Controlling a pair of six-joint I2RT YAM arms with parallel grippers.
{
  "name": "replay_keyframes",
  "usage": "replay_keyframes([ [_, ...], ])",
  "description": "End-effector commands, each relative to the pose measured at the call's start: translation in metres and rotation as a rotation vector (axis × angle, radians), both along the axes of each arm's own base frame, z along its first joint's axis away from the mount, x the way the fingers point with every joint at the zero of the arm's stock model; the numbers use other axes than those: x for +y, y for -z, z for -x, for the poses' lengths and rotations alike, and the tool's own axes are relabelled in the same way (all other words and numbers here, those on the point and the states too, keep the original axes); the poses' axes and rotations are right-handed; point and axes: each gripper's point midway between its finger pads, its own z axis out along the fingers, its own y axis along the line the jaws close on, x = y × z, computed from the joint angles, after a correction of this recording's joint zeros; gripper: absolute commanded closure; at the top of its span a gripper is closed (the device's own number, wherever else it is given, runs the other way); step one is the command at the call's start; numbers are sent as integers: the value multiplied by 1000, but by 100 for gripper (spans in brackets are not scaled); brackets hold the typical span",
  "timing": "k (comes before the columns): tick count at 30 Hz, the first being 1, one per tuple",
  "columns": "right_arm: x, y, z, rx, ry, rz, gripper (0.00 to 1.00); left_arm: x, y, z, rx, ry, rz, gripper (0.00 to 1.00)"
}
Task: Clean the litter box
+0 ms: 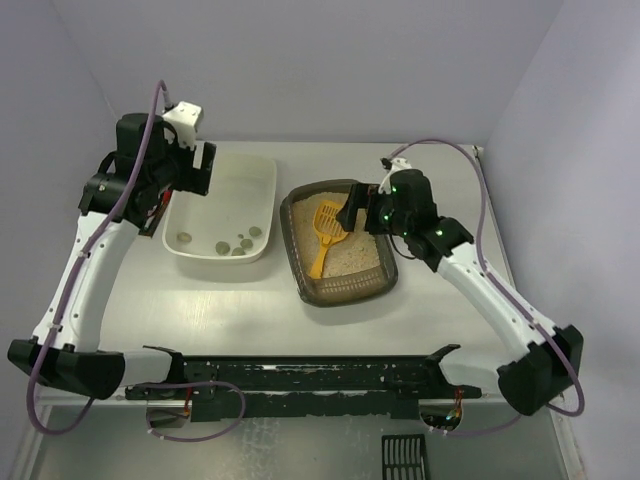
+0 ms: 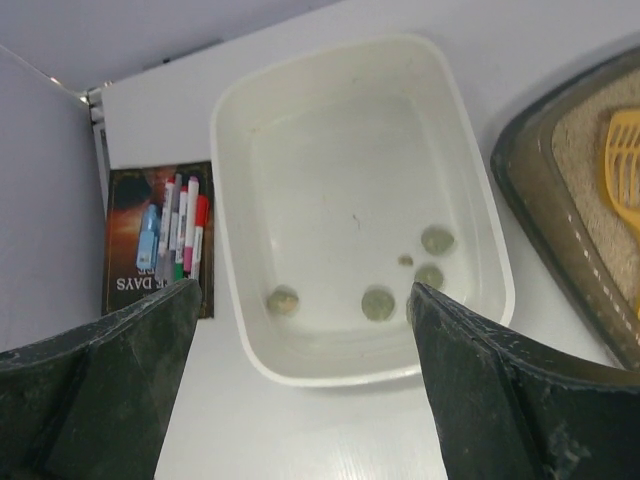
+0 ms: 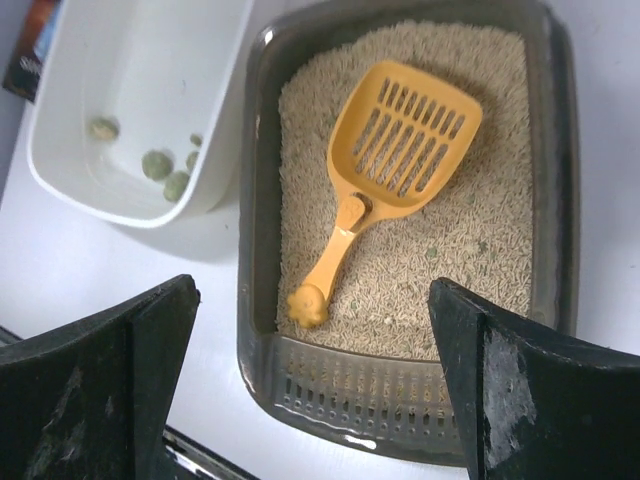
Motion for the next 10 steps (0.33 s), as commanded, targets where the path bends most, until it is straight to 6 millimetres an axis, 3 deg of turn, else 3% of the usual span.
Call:
replay_keyframes([
  [1,-27,-26,-1,-88,178,20,0,12,18,24,43,32,-47,3],
  [4,-44,-36,-1,-116,245,65,0,29,34,39,56,-13,-79,3],
  [7,-53,-44,5,-173,264,88,0,32,50,56,93,17,-60,3],
  [10,-63,-71,14,-253,339,29,0,34,64,71,116,37,-26,4],
])
